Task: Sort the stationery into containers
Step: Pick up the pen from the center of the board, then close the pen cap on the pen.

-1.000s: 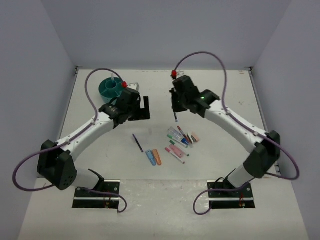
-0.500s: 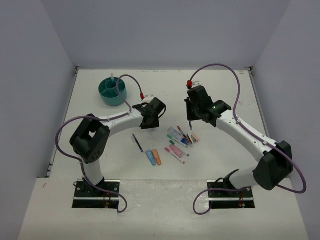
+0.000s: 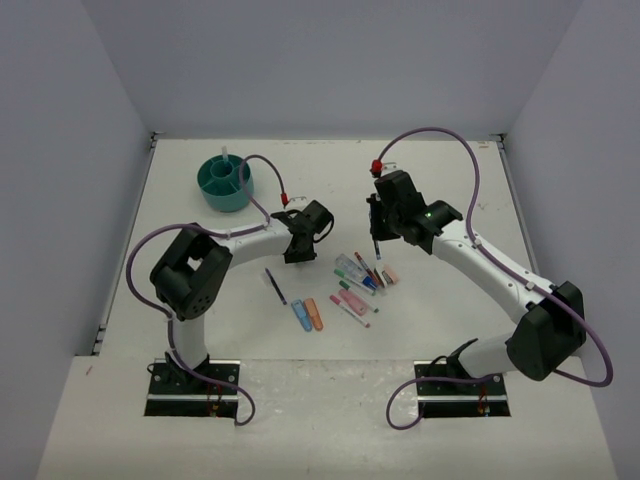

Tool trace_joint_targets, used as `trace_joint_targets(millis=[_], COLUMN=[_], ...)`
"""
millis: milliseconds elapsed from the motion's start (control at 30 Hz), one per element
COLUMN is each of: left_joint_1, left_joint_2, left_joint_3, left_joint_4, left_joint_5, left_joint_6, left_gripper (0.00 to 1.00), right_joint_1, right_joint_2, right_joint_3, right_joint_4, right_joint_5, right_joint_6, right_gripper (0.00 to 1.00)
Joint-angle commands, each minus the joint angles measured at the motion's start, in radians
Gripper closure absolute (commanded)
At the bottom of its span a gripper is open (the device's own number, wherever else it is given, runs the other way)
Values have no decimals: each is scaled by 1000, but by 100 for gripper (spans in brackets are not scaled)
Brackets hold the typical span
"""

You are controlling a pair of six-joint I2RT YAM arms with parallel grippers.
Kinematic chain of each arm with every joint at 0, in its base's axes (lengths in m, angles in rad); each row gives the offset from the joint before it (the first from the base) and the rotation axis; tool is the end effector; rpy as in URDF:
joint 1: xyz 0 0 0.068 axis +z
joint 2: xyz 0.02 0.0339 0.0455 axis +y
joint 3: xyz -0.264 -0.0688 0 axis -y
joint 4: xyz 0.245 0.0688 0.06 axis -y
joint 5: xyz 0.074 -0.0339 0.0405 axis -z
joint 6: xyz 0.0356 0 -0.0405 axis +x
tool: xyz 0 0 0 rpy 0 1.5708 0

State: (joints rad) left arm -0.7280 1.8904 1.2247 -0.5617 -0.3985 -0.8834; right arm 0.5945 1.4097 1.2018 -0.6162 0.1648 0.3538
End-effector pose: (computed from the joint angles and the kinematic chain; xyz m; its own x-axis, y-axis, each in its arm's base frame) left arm 0.2844 -0.2350 0.1594 -0.8446 -0.2014 -0.4960 -0.2161 0.9760 -0.0284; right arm 0.2550 0.1654 0.3021 -0.7298 -0.0809 -0.6789 -0.2210 0.9676 0.1224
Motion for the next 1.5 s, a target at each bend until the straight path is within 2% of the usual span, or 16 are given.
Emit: trace_joint_targets(millis=[0,267,367,500,600,700,867,933,1000,1167,1467], left_joint_1=[-9,-11,-11,-9,-8,-8,-9,-8,-10,-10,-10], left_joint_2=[16,37,6,-92,-244,-349,-513,-562,-658,-784,-870], left_joint_3=[-4,-36,-49,-55,-35,-6,21,-3,-39,-122,-234], left_joint_4=[0,5,5,-10,-9,-2,72,114,220,356,488], left_joint_5=[-24,6,-7,-69,-119,-148,-138,-95,-39,37,95], left_joint_6=[-41,-50,-49,-51,-35,-2,57,76,108,149,162], left_gripper=[67,99,100,100,100,100,100,100,100,100,100], right_joint_1=[1,1,1,1,5,55,238,260,281,283,284], right_joint_2=[-9,-26,-45,-91,-133,-175,-221,-217,-191,-155,-137], right_joint_3=[14,-2,-15,-97,-200,-298,-386,-387,-360,-290,-230], right_joint_4=[31,47,68,180,355,516,761,805,819,797,770], right_joint_5=[-18,-80,-123,-317,-497,-555,-430,-395,-354,-321,-284], right_joint_6=[-16,-30,-39,-90,-72,-31,77,127,152,164,186], right_gripper=[100,100,100,100,100,100,100,100,100,100,100])
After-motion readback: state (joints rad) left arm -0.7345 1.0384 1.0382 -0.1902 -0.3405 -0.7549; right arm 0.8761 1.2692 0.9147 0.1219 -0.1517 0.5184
